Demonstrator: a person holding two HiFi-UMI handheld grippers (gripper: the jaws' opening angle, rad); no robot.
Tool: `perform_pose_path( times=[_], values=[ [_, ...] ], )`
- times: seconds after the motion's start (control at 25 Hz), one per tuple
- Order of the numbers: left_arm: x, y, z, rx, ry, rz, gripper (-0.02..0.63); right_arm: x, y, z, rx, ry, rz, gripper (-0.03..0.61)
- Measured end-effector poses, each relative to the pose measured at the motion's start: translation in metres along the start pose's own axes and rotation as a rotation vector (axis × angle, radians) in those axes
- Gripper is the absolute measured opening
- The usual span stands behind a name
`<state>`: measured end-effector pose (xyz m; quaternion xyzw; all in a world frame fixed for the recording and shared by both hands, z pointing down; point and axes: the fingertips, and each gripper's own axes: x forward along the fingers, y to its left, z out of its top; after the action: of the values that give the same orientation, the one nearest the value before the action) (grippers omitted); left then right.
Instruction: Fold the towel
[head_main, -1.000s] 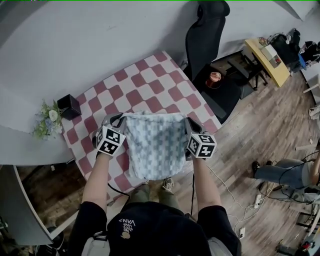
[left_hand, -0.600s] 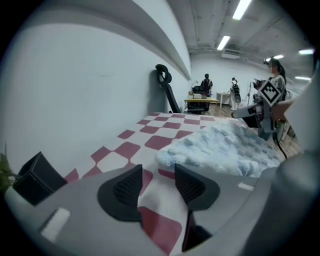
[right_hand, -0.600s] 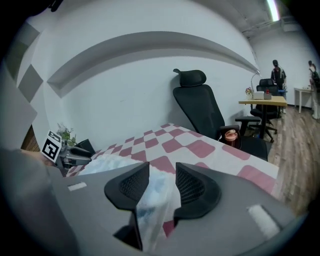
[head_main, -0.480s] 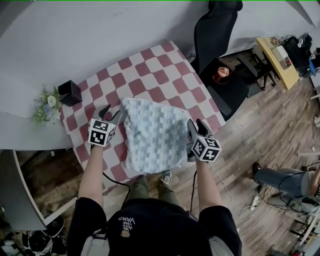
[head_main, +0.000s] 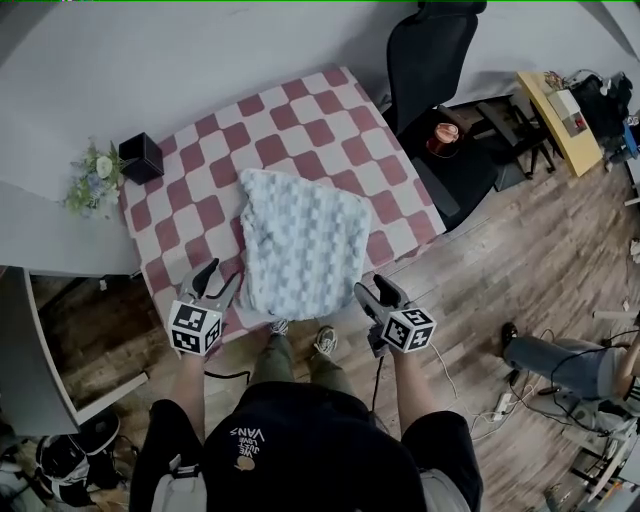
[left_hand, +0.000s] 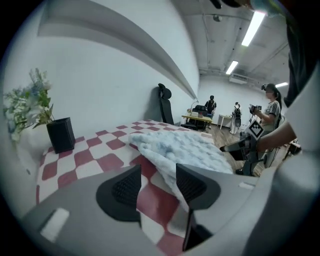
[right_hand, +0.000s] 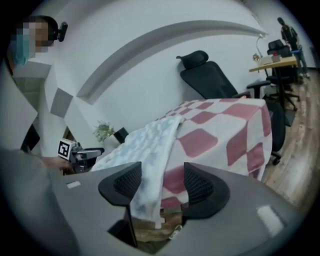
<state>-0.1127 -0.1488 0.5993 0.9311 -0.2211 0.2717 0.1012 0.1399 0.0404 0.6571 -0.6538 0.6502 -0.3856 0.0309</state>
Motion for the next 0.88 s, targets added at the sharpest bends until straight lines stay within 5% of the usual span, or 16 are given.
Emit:
perform_pose_path(
  times=[0.36,0.72,0.88],
  values=[
    [-0.028,-0.082,-0.042,-0.044,0.013,-0.07,0.218,-0.007,0.011,-0.081,0.003,0.175,0.175,0.272],
    [-0.029,-0.103,-0.064,-0.096,0.031,0.029,0.218,0.012,0.015,-0.114,-0.032,0.25,0.253,0.272],
    [-0.016,-0.101,-0.069,-0.184,0.032,0.066,0.218,0.02,0.021,-0.119,-0.06,0.26,0.278,0.27]
  ],
)
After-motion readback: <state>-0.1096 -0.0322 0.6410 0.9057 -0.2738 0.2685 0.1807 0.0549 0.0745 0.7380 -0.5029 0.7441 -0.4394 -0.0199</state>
